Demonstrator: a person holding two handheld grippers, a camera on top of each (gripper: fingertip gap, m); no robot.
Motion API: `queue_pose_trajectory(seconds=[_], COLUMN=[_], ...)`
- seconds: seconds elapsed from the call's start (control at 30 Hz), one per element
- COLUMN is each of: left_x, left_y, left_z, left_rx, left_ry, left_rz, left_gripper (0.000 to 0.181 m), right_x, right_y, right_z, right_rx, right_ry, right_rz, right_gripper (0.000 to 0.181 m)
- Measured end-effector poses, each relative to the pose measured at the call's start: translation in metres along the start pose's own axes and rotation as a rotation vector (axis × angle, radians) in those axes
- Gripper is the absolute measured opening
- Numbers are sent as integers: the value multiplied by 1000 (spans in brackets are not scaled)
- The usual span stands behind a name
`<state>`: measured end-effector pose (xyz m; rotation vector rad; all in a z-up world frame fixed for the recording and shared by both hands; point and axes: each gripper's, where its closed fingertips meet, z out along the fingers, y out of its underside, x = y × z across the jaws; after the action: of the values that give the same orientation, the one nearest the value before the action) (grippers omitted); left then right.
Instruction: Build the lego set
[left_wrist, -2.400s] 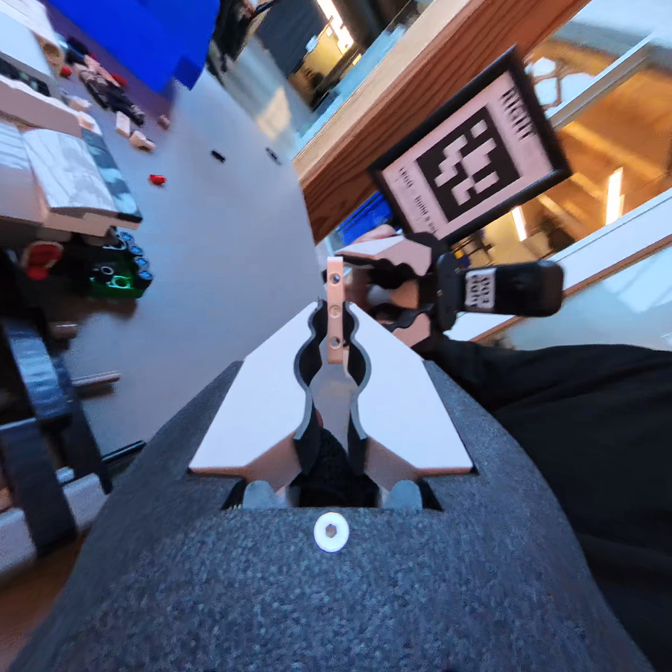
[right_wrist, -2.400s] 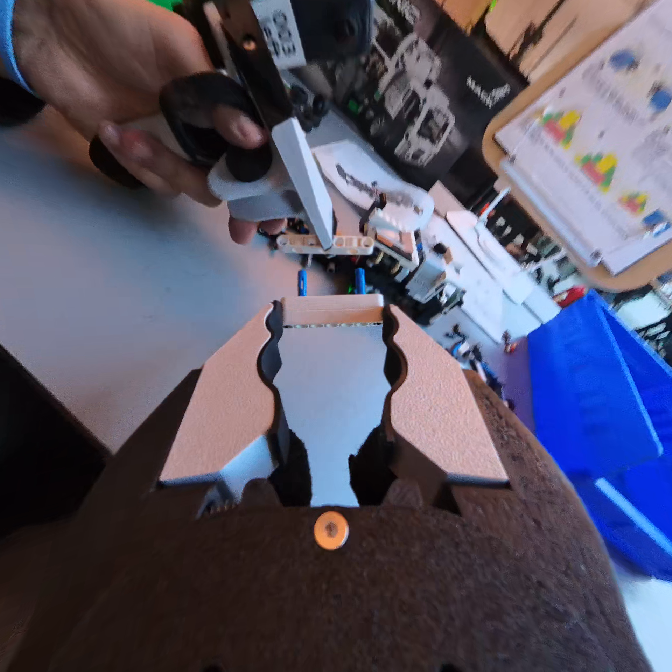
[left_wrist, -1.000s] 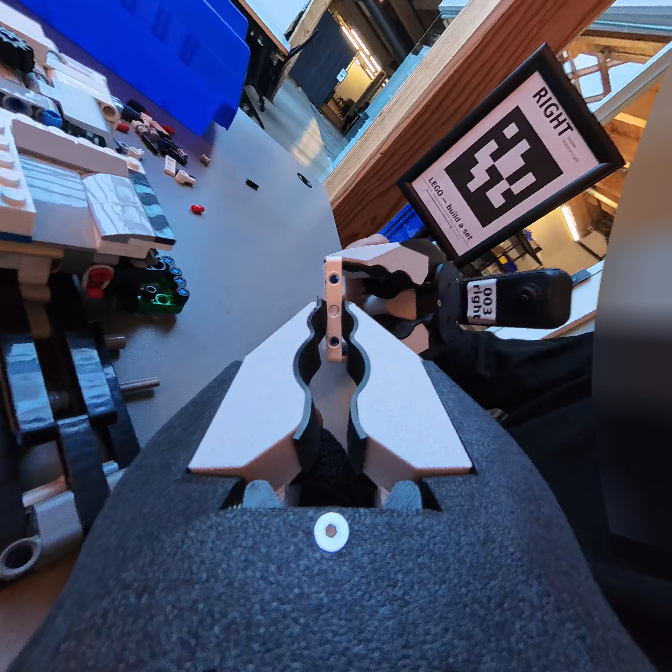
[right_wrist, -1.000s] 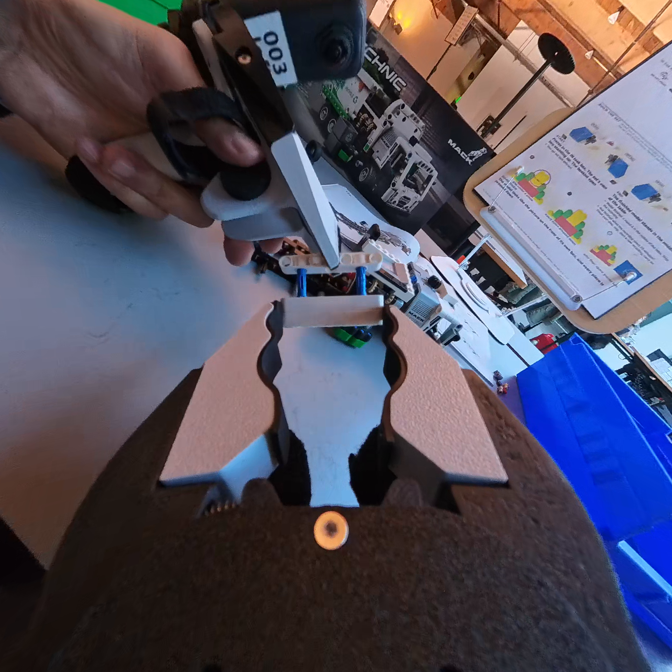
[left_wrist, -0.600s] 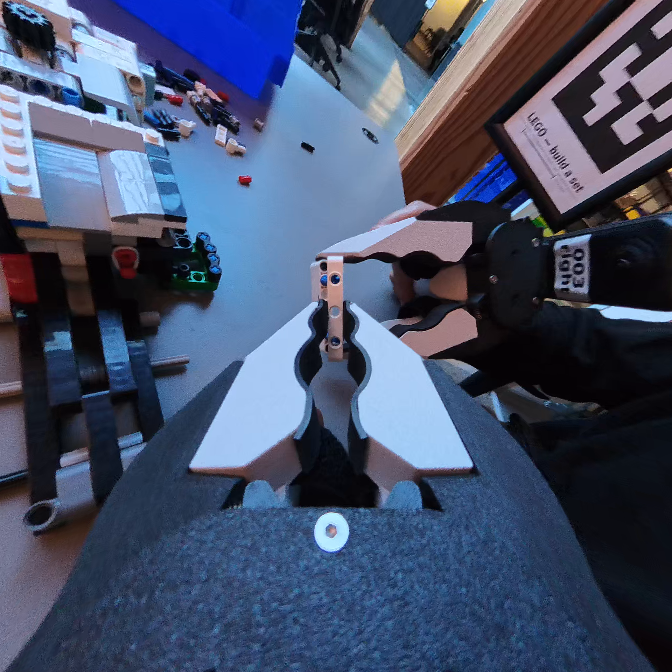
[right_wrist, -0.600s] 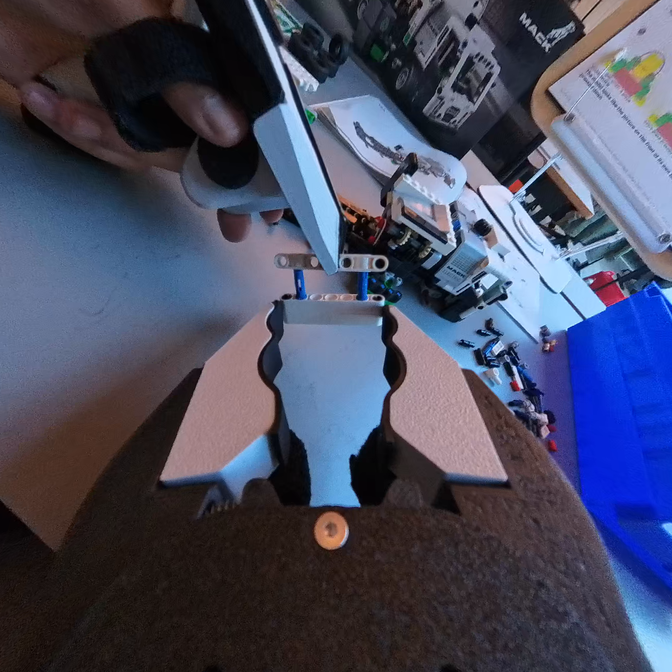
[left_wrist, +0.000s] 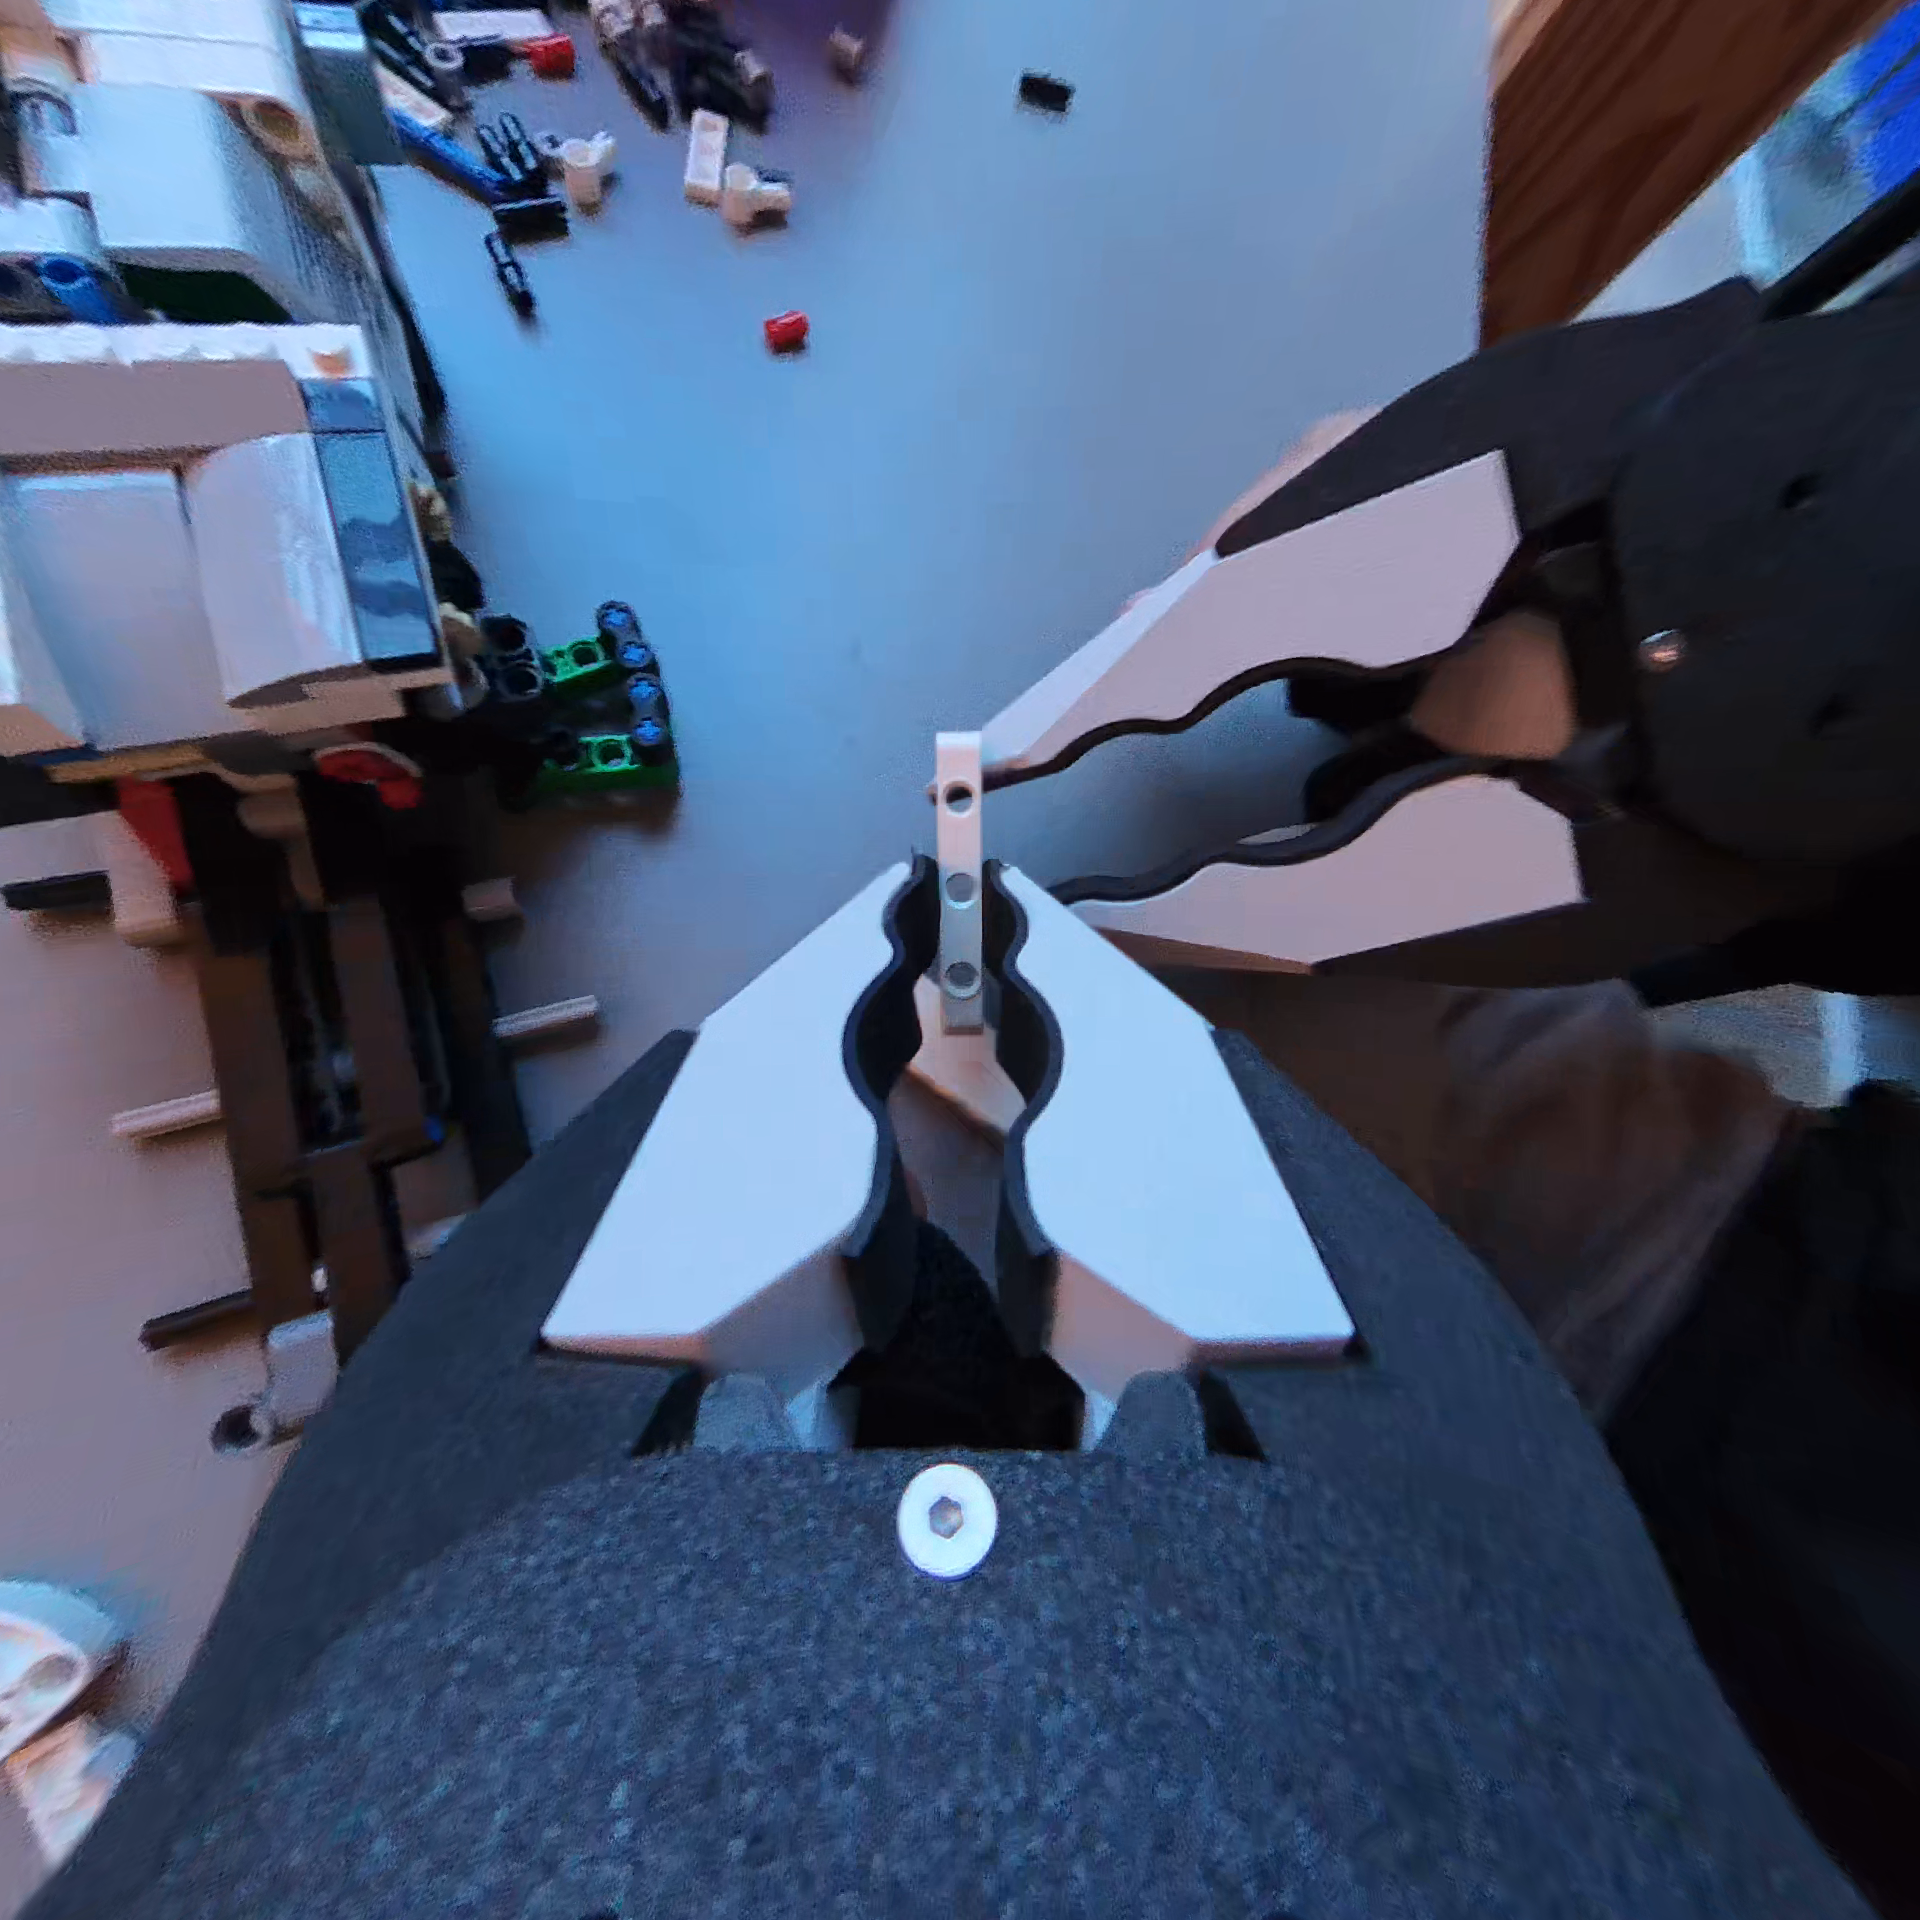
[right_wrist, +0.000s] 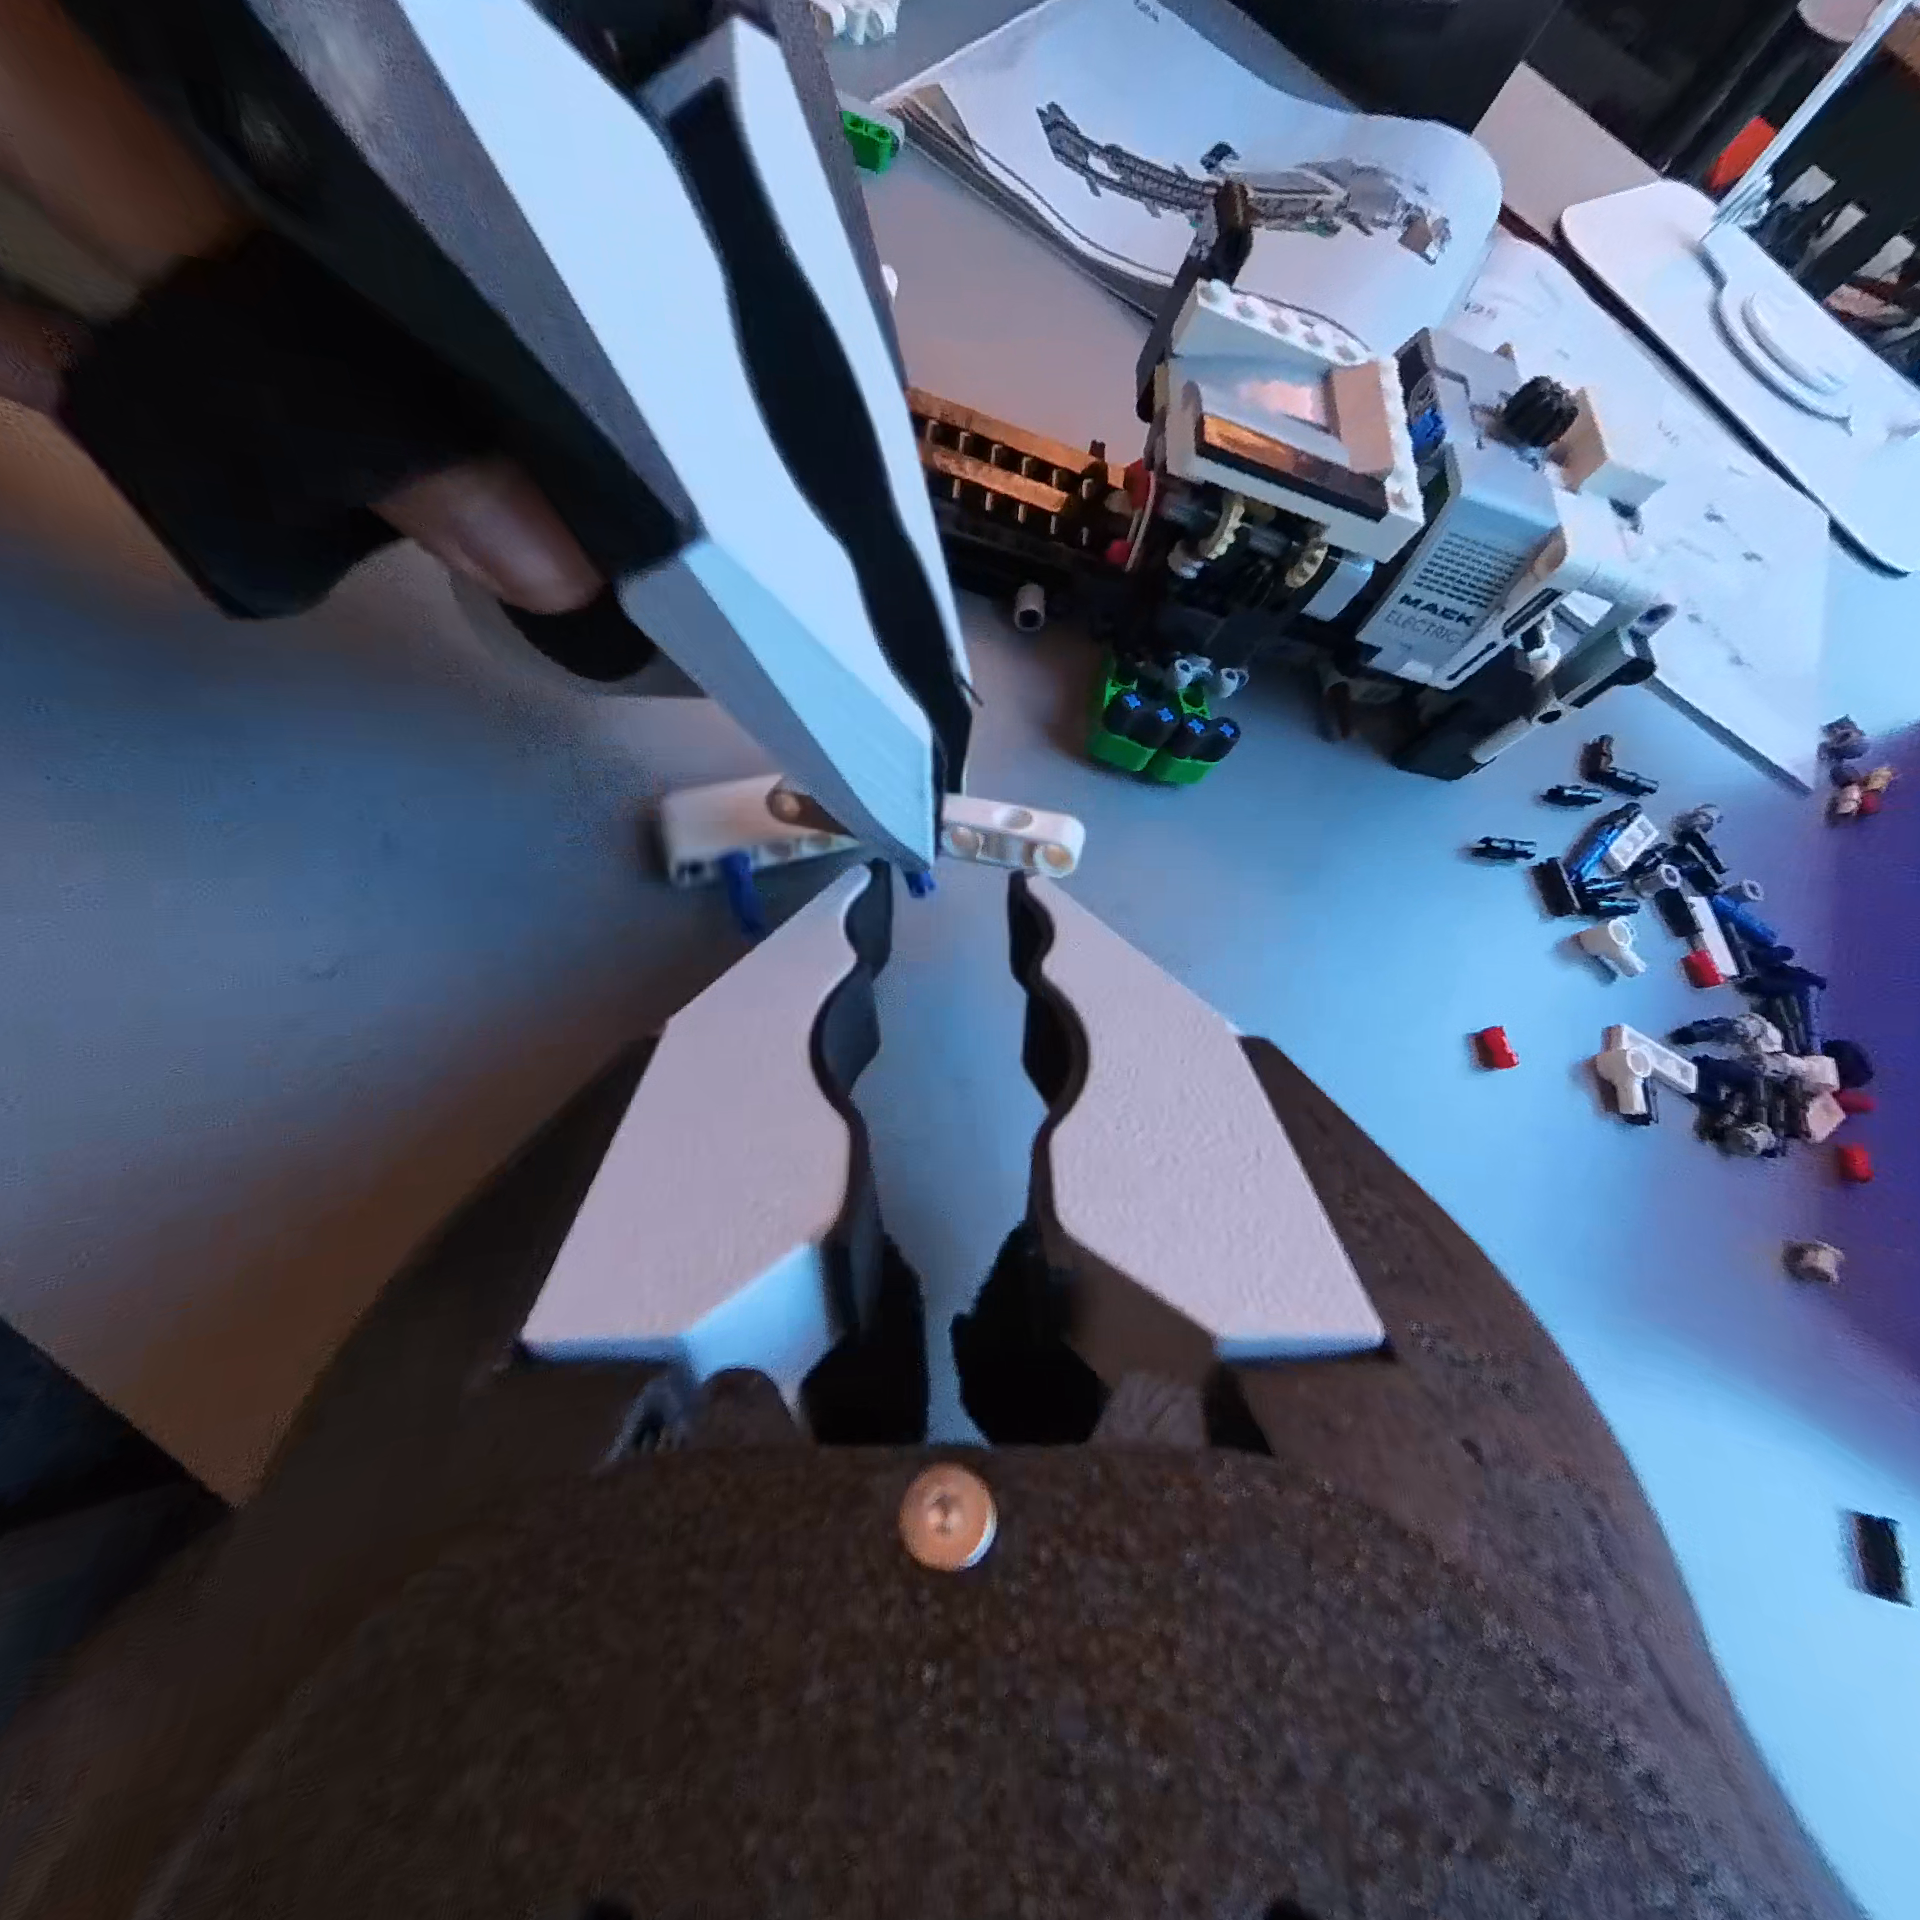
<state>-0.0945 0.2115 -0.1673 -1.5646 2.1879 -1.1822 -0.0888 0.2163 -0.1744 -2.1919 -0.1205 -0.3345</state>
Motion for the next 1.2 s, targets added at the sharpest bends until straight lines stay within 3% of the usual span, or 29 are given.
queue_pose_trajectory(seconds=[0.03, 0.27, 0.4, 0.5, 0.63, 0.8, 0.9, 1.03, 1.17, 1.2], left_x=[-2, -5, 9, 8, 5, 20, 22, 22, 6, 5], left_y=[2, -9, -20, -17, -19, -21, -20, -17, -13, -8], left_z=[2, -19, -30, -29, -27, -22, -22, -21, -29, -31], left_rx=[-13, 70, 209, 232, 309, 351, 342, 336, 262, 241], left_ry=[-20, 26, 80, -12, -298, -405, -424, -434, -401, -332], left_rz=[18, 39, 176, 352, 775, 959, 992, 1034, 893, 801], left_gripper=[7, 7, 7, 6, 6, 6, 6, 7, 19, 27], right_x=[0, 4, -2, 4, 4, -6, -5, -7, 14, 21], right_y=[1, 1, -26, -35, -33, -30, -32, -29, -7, 2], right_z=[1, -8, -30, -40, -42, -39, -41, -40, -36, -36], right_rx=[-9, 36, 205, 276, 236, 232, 271, 256, 159, 119], right_ry=[6, -105, -338, -424, -501, -599, -630, -650, -456, -404], right_rz=[-6, 82, 277, 385, 527, 622, 646, 629, 522, 494], right_gripper=[24, 31, 37, 37, 36, 28, 7, 7, 7, 7])
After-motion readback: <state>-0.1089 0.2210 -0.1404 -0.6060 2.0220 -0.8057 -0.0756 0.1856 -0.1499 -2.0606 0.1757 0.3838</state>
